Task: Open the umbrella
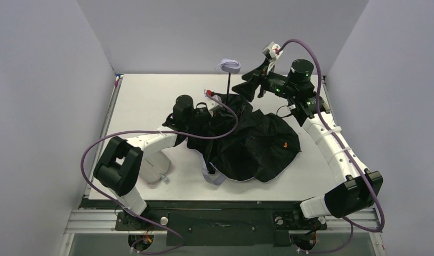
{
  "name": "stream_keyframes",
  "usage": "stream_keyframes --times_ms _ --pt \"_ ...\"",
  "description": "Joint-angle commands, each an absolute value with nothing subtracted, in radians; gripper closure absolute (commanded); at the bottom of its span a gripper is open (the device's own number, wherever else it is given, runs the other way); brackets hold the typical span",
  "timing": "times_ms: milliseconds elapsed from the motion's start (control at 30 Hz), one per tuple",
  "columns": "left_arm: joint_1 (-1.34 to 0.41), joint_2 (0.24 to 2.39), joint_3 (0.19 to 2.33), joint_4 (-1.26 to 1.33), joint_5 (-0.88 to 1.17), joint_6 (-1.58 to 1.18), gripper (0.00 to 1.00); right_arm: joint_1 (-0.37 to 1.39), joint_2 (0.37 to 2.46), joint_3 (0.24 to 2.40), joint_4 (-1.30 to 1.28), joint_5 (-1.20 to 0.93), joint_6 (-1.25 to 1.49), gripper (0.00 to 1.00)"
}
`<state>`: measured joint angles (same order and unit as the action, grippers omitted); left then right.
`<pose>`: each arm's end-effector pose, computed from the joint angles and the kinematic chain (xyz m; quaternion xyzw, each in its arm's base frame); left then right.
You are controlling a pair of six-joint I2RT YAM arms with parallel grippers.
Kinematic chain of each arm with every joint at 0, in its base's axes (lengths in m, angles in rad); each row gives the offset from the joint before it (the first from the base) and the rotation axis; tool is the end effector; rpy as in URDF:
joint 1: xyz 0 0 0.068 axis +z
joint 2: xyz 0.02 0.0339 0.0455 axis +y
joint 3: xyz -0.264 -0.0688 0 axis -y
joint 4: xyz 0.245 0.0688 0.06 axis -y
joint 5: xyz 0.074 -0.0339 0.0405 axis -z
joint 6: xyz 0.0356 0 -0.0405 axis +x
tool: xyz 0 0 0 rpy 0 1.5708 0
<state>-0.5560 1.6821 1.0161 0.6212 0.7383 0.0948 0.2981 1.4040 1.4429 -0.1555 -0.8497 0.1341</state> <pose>0.3095 -0.2205 0.2672 0.4518 0.5590 -0.4012 0.5679 0.2937 0.1182 0.4320 -0.3288 0.6560 0.4306 0.5255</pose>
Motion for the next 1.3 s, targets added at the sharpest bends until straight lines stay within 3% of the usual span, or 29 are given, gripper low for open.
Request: stream_keyframes --times_ms 0,467,600,667,700,733,767,833,900,1267 --pt "-0.564 1.680 1.077 0.637 0.784 0.129 1.00 0.330 1.396 1.449 0.071 -0.878 0.257 0.33" --pt "-0.556 1.722 1.133 0.650 0.830 0.079 1.00 0.377 1.426 1.457 0.008 -0.869 0.139 0.39" --pt "-0.572 1.725 1.146 0.642 0.859 0.088 1.00 0.395 1.450 1.453 0.003 -0.788 0.106 0.55" --pt "-0.576 1.722 1.150 0.621 0.857 0.107 0.99 0.400 1.468 1.455 0.003 -0.745 0.099 0.70" --pt "-0.576 1.720 1.153 0.592 0.855 0.125 0.89 0.400 1.471 1.457 0.003 -0.738 0.096 0.91" --pt "-0.575 1.717 1.156 0.569 0.844 0.138 0.81 0.400 1.471 1.463 -0.017 -0.732 0.092 0.97" --pt "-0.572 1.715 1.161 0.507 0.835 0.171 0.63 0.399 1.470 1.465 -0.019 -0.731 0.089 1.00" --pt "-0.561 1.706 1.165 0.410 0.798 0.235 0.43 0.396 1.456 1.464 -0.018 -0.726 0.084 1.00" --pt "-0.541 1.698 1.159 0.338 0.777 0.268 0.36 0.393 1.443 1.459 -0.010 -0.724 0.085 1.00" --pt "-0.510 1.720 1.180 -0.146 0.618 0.691 0.44 0.333 1.411 1.476 -0.009 -0.721 0.122 1.00"
